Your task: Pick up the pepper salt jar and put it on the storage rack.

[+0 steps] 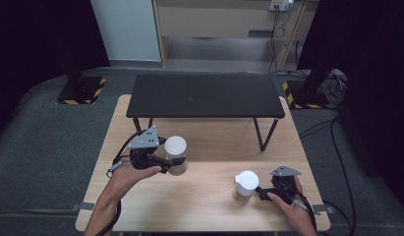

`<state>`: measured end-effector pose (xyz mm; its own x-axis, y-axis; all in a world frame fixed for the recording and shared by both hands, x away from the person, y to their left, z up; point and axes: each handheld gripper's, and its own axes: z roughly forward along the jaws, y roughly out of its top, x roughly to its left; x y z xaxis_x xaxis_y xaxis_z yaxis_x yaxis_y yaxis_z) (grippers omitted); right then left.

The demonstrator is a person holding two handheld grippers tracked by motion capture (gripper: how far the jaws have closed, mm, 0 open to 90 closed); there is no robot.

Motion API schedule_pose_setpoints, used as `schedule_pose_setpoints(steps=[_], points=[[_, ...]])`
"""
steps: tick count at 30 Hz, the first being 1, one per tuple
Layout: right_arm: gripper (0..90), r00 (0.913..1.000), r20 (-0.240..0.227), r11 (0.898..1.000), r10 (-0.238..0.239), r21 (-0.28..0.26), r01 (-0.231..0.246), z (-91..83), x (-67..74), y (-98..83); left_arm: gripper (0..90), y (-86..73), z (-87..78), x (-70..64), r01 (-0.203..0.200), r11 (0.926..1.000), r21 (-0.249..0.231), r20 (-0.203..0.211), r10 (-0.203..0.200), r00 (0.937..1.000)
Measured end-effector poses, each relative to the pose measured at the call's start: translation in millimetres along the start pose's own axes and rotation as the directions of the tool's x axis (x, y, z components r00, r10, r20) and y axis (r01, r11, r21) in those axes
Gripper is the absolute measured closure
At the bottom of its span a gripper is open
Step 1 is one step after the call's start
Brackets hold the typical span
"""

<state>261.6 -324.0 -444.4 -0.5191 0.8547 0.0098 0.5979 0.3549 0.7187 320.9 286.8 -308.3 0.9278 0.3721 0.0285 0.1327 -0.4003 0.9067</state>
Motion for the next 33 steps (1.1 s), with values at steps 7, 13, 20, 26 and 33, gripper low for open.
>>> schedule_pose_setpoints(steps=[7,13,20,26,33], points=[[1.6,1.0000,0.000,1.000,0.001,0.001,-0.001,0.0,0.0,0.0,33.0,16.6,-0.1,3.4,0.003,1.0000,-0.006,0.012,-0.003,0.9999],[1.6,1.0000,0.000,1.000,0.001,0.001,-0.001,-0.1,0.1,0.1,33.0,32.7,0.5,5.6,-0.008,0.9999,0.009,0.018,0.008,0.9998],[1.6,1.0000,-0.002,1.000,-0.002,-0.001,0.002,0.1,0.0,-0.2,33.0,44.3,-3.0,10.3,-0.008,1.0000,-0.003,0.031,0.008,0.9995],[1.6,1.0000,-0.002,1.000,-0.002,-0.001,0.002,0.1,-0.1,-0.2,33.0,59.6,-6.2,11.8,-0.023,0.9997,0.004,0.024,0.023,0.9994],[1.6,1.0000,-0.002,1.000,-0.002,-0.001,0.002,0.1,-0.1,-0.2,33.0,68.6,-8.4,18.3,-0.028,0.9996,0.003,0.032,0.028,0.9991]])
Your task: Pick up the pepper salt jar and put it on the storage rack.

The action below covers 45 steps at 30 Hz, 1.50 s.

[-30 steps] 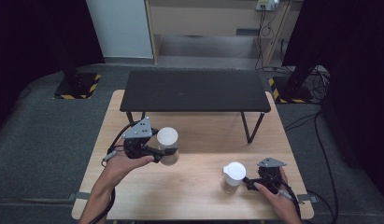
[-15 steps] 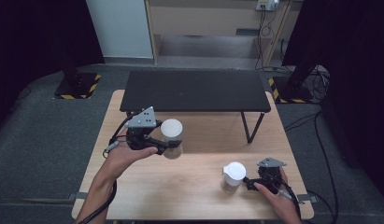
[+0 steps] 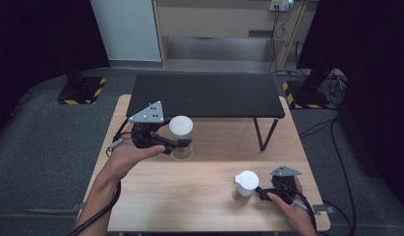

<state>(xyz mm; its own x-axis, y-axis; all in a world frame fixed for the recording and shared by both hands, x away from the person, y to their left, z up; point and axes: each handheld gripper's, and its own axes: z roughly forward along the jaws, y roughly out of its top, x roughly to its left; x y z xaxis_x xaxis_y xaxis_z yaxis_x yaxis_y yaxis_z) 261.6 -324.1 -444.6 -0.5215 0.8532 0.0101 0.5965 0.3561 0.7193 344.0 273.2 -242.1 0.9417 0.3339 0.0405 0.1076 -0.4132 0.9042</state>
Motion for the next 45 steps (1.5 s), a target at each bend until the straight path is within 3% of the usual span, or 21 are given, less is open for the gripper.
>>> schedule_pose_setpoints(steps=[11,25,45], points=[[1.6,1.0000,0.000,1.000,0.001,-0.001,-0.001,0.0,0.1,0.0,33.0,24.3,-4.8,10.2,-0.016,0.9999,0.000,-0.002,0.016,0.9999],[1.6,1.0000,0.000,1.000,0.000,-0.003,0.000,0.2,0.0,-0.4,33.0,45.0,-12.3,24.2,0.002,0.9996,-0.026,-0.036,-0.003,0.9994],[1.6,1.0000,0.000,1.000,-0.003,-0.002,0.003,0.1,-0.4,-0.4,33.0,57.7,5.0,55.6,0.030,0.9985,-0.047,-0.051,-0.032,0.9982]])
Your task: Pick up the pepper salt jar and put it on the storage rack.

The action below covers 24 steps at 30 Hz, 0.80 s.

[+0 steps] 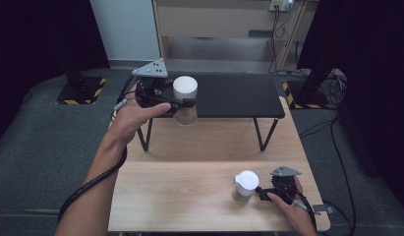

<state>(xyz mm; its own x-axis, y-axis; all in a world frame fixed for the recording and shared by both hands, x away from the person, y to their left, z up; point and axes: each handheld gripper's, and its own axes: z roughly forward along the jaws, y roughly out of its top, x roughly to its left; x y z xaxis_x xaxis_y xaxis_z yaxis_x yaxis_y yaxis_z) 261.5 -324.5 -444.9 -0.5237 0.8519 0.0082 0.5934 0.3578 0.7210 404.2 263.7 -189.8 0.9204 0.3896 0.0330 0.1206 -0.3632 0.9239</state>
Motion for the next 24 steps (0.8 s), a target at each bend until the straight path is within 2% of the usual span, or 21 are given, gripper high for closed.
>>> schedule_pose_setpoints(steps=[8,16,21,24], points=[[1.6,1.0000,0.000,1.000,0.000,0.000,0.000,0.0,0.0,0.0,33.0,-5.0,8.7,14.4,0.027,0.9996,-0.008,-0.026,-0.028,0.9993],[1.6,1.0000,0.000,1.000,-0.002,0.000,0.002,-0.1,-0.2,0.0,33.0,-3.2,13.8,26.6,0.031,0.9995,0.009,-0.055,-0.030,0.9980],[1.6,1.0000,-0.001,1.000,-0.002,0.001,0.002,-0.3,-0.3,0.0,33.0,-7.8,17.5,33.9,0.049,0.9988,-0.004,-0.057,-0.049,0.9972],[1.6,1.0000,-0.002,1.000,-0.002,0.001,0.002,-0.4,-0.3,0.0,33.0,-7.6,21.5,36.8,0.049,0.9987,0.013,-0.059,-0.048,0.9971]])
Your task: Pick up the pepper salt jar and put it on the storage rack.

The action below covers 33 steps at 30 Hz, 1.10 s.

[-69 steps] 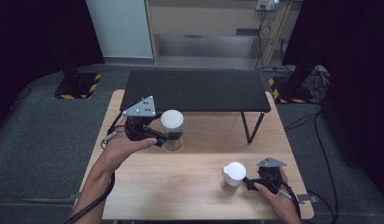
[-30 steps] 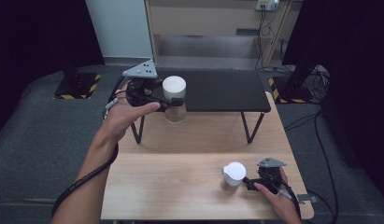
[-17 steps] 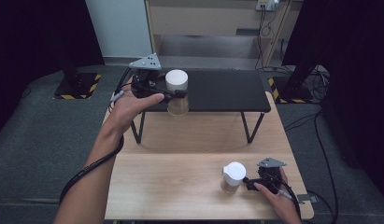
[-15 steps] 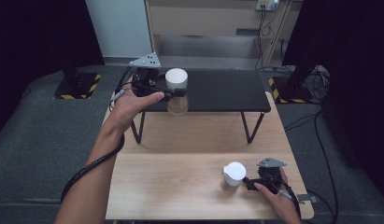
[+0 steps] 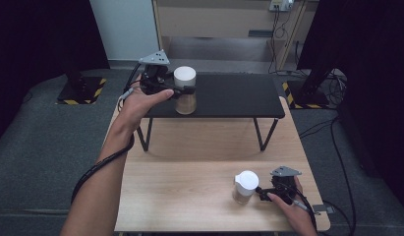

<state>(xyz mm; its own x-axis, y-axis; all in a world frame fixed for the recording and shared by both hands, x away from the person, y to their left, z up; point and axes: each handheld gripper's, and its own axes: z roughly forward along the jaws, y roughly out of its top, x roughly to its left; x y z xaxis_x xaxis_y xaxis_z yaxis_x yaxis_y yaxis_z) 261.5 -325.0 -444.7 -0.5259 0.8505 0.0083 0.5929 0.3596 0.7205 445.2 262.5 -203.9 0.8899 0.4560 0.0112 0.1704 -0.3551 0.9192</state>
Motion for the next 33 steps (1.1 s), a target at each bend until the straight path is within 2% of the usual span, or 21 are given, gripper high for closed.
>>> schedule_pose_setpoints(steps=[9,13,17,24,28,33], points=[[1.6,1.0000,-0.001,1.000,-0.001,0.002,0.001,-0.2,-0.2,0.2,33.0,-7.3,5.6,10.0,0.031,0.9995,-0.007,-0.003,-0.031,0.9995],[1.6,1.0000,-0.001,1.000,-0.001,0.002,0.001,-0.2,-0.2,0.2,33.0,-8.0,5.4,12.1,0.034,0.9994,-0.006,-0.008,-0.034,0.9994],[1.6,1.0000,-0.001,1.000,-0.001,0.002,0.001,-0.2,-0.2,0.2,33.0,-6.0,8.0,13.5,0.027,0.9995,0.014,-0.011,-0.027,0.9996],[1.6,1.0000,-0.001,1.000,0.003,0.002,-0.003,-0.5,0.2,0.0,32.9,-12.6,7.2,20.2,0.053,0.9986,-0.007,0.003,-0.053,0.9986],[1.6,1.0000,-0.001,1.000,0.003,0.002,-0.003,-0.6,0.2,-0.1,32.8,-16.3,8.3,18.4,0.048,0.9986,-0.021,0.003,-0.048,0.9988],[1.6,1.0000,-0.001,1.000,0.000,0.001,0.000,-0.9,0.2,-0.5,31.2,-19.4,8.5,21.1,0.071,0.9971,-0.029,0.011,-0.070,0.9975]])
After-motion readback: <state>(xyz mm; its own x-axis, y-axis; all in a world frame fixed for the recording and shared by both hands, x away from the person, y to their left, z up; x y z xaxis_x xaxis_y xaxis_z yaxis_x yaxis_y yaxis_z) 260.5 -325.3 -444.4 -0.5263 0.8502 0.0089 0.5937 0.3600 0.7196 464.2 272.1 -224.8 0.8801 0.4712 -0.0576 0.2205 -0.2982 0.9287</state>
